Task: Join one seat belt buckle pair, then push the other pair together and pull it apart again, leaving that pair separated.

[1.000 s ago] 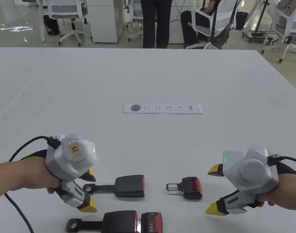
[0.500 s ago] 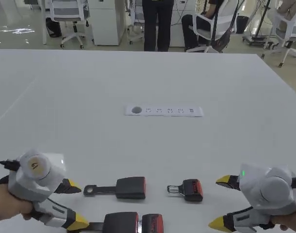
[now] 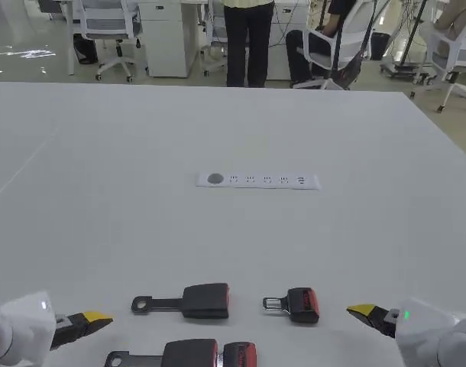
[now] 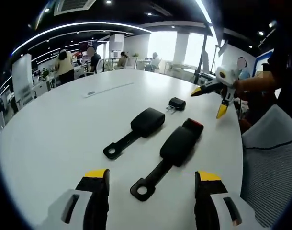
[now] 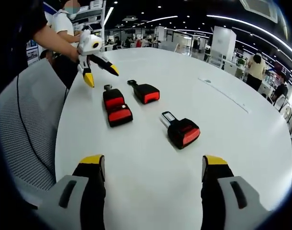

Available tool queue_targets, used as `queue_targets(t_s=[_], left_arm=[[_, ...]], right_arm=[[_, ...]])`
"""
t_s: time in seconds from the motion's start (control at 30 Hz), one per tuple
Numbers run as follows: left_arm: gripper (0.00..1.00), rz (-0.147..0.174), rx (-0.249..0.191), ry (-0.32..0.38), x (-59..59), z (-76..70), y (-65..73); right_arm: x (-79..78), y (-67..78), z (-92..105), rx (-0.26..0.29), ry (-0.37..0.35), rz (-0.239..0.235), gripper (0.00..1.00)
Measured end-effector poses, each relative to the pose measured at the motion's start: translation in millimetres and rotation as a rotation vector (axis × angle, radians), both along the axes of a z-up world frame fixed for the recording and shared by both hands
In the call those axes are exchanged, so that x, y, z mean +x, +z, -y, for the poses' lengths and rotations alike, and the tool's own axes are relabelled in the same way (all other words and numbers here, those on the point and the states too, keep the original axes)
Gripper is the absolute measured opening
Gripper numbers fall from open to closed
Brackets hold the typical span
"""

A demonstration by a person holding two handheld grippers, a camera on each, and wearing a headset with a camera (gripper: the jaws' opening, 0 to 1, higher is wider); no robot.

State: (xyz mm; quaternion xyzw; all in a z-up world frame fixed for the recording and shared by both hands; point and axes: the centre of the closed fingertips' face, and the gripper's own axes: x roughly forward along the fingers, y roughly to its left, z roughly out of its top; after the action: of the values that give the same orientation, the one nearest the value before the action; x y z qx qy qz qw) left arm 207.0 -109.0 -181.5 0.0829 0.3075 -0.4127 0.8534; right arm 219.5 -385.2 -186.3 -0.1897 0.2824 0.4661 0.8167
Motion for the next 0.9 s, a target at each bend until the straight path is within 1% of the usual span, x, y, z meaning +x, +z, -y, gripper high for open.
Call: queue_targets(t_s=[0.03, 0.07, 0.13, 0.17, 0.2, 0.23, 0.27, 0.3, 0.33, 0.4, 0.43, 0.47, 0.53, 0.6, 0.63, 0.7, 0.9], left_arm=[[0.77, 0.012, -0.009, 0.011, -0.5, 0.0, -0.1], [0.79, 0.03, -0.032, 0.033, -0.6, 0.8, 0.7], [0.82, 0.054, -0.066, 0.052, -4.5, 7.0, 5.1], [0.83, 0.058, -0.069, 0.048, -6.0, 8.1, 5.2], [0.85, 0.081, -0.076, 0.046, -8.5, 11.0, 6.0], [0.87, 0.099, -0.081, 0.063, -7.9, 11.1, 6.8], [0.9, 0.111, -0.09, 0.075, -8.3, 9.5, 4.2], [0.93, 0.129, -0.1, 0.089, -7.6, 10.7, 6.4], [0.95, 0.142, -0.109, 0.102, -9.8, 14.2, 9.0], [0.98, 0.144, -0.118, 0.109, -12.3, 13.5, 7.4], [1.0, 0.146, -0.135, 0.119, -13.5, 16.0, 8.8], [1.0, 0.136, -0.143, 0.121, -15.1, 17.8, 8.8], [1.0, 0.135, -0.135, 0.124, -15.8, 20.1, 8.7], [1.0, 0.144, -0.127, 0.117, -15.4, 21.7, 9.4], [1.0, 0.144, -0.124, 0.118, -15.1, 22.1, 9.7], [1.0, 0.142, -0.139, 0.127, -14.3, 23.8, 12.6], [1.0, 0.155, -0.138, 0.142, -13.3, 22.9, 15.1]], right_arm=[[-1.3, 0.3, -1.4, 0.014, -0.013, -0.001, 0.85], [-5.4, 1.4, -5.0, 0.027, -0.026, -0.002, 0.86], [-7.5, 2.1, -7.2, 0.046, -0.047, 0.011, 0.88], [-8.1, 1.8, -7.7, 0.052, -0.053, 0.016, 0.89], [-10.5, 2.1, -10.2, 0.061, -0.059, 0.019, 0.9], [-12.6, 2.8, -12.6, 0.071, -0.065, 0.027, 0.92], [-14.2, 4.3, -15.6, 0.088, -0.079, 0.037, 0.94], [-14.9, 5.6, -17.5, 0.104, -0.092, 0.039, 0.96], [-14.8, 6.9, -18.3, 0.121, -0.108, 0.045, 0.98], [-15.3, 8.4, -18.7, 0.131, -0.118, 0.058, 0.99], [-16.2, 9.9, -19.7, 0.136, -0.125, 0.069, 0.99], [-16.5, 10.3, -20.0, 0.138, -0.128, 0.075, 0.99], [-16.0, 12.2, -18.7, 0.153, -0.141, 0.09, 0.99], [-15.8, 13.7, -18.2, 0.158, -0.149, 0.105, 0.99], [-16.2, 14.0, -18.3, 0.161, -0.149, 0.105, 0.99], [-16.1, 15.4, -18.5, 0.173, -0.16, 0.103, 0.99], [-18.5, 16.3, -19.8, 0.183, -0.162, 0.102, 0.99]])
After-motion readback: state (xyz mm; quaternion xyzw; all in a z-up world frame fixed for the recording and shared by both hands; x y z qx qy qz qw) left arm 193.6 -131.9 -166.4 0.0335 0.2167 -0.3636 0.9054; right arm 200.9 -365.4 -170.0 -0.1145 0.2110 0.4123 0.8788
